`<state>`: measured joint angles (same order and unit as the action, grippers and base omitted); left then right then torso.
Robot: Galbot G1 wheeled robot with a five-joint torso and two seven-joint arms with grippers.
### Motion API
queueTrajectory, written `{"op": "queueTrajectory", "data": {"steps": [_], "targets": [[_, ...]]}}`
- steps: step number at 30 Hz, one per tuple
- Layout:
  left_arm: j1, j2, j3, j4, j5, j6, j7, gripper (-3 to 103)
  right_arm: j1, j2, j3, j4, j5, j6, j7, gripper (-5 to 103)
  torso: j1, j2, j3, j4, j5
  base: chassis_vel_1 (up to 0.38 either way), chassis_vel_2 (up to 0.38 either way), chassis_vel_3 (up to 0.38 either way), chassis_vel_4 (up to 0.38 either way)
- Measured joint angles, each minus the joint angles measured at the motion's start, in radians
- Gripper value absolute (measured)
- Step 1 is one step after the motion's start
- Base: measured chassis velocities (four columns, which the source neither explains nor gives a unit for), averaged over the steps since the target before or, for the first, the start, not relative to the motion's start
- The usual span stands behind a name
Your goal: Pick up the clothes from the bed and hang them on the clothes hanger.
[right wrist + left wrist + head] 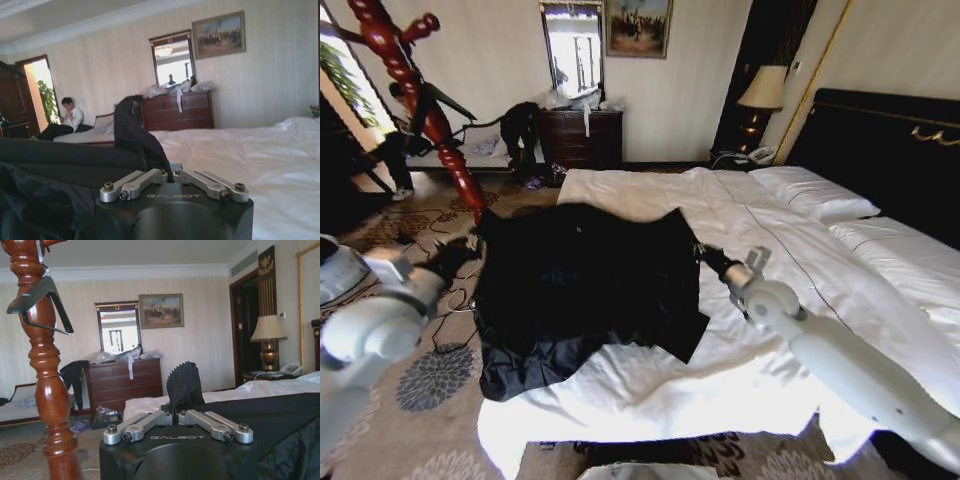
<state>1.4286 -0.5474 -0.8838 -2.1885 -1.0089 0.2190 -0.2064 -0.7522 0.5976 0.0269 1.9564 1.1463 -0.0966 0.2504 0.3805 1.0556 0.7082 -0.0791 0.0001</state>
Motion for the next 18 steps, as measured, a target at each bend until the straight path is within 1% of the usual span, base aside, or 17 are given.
{"op": "queueTrajectory", "data": {"steps": [1, 2, 3, 4, 5, 8, 10, 12, 13, 15, 16, 18], "targets": [[0.0, 0.0, 0.0, 0.0, 0.0, 0.0, 0.0, 0, 0.0, 0.0, 0.0, 0.0, 0.0, 0.0, 0.0, 0, 0.0, 0.0, 0.0, 0.0, 0.0, 0.0, 0.0, 0.0, 0.0], [0.002, -0.004, 0.0, -0.01, -0.001, -0.001, -0.008, 0, 0.0, -0.003, 0.005, 0.011, -0.003, 0.012, -0.005, 0, 0.0, 0.0, 0.0, 0.0005, -0.0001, 0.0, 0.0, 0.0, 0.0], [0.005, -0.005, -0.003, -0.021, -0.001, -0.003, -0.013, 0, 0.006, -0.006, 0.01, 0.032, -0.005, 0.032, -0.012, 0, 0.002, 0.0, 0.001, 0.0017, 0.0, 0.0, 0.0, 0.0, 0.0], [0.007, -0.005, -0.004, -0.027, -0.001, -0.005, -0.013, 0, 0.01, -0.009, 0.013, 0.046, -0.007, 0.052, -0.023, 0, 0.002, -0.001, 0.001, 0.0019, -0.0001, 0.0, 0.0, 0.0, 0.0], [0.007, -0.005, -0.004, -0.027, -0.001, -0.005, -0.013, 0, 0.01, -0.009, 0.013, 0.046, -0.007, 0.052, -0.023, 0, 0.002, -0.001, 0.001, 0.0019, -0.0001, 0.0, 0.0, 0.0, 0.0], [0.012, -0.011, -0.011, -0.054, -0.002, -0.014, -0.026, 0, 0.014, -0.023, 0.019, 0.093, -0.004, 0.112, -0.072, 0, 0.001, 0.0, 0.0, 0.001, -0.0001, 0.0, 0.0, 0.0, 0.0], [0.015, -0.019, -0.021, -0.082, -0.009, -0.023, -0.044, 0, 0.016, -0.035, 0.027, 0.13, 0.014, 0.14, -0.1, 0, 0.001, 0.0, 0.0, 0.0009, -0.0002, 0.0, 0.0, 0.0, 0.0], [0.015, -0.022, -0.027, -0.093, -0.015, -0.026, -0.053, 0, 0.02, -0.039, 0.031, 0.146, 0.023, 0.148, -0.109, 0, 0.001, 0.0, 0.001, 0.0011, -0.0001, 0.0, 0.0, 0.0, 0.0], [0.013, -0.026, -0.036, -0.11, -0.025, -0.034, -0.071, 0, 0.029, -0.046, 0.039, 0.17, 0.04, 0.159, -0.12, 0, 0.001, 0.0, 0.001, 0.0014, -0.0001, 0.0, 0.0, 0.0, 0.0], [0.001, -0.031, -0.062, -0.146, -0.05, -0.05, -0.105, 0, 0.047, -0.059, 0.065, 0.218, 0.078, 0.173, -0.134, 0, 0.001, 0.0, 0.001, 0.0012, -0.0001, 0.0, 0.0, 0.0, 0.0], [0.001, -0.031, -0.062, -0.146, -0.05, -0.05, -0.105, 0, 0.047, -0.059, 0.065, 0.218, 0.078, 0.173, -0.134, 0, 0.001, 0.0, 0.001, 0.0012, -0.0001, 0.0, 0.0, 0.0, 0.0], [-0.016, -0.029, -0.096, -0.168, -0.067, -0.063, -0.123, 0, 0.07, -0.073, 0.097, 0.26, 0.111, 0.178, -0.134, 0, 0.001, 0.0, 0.001, 0.0012, -0.0002, 0.0, 0.0, 0.0, 0.0]]}}
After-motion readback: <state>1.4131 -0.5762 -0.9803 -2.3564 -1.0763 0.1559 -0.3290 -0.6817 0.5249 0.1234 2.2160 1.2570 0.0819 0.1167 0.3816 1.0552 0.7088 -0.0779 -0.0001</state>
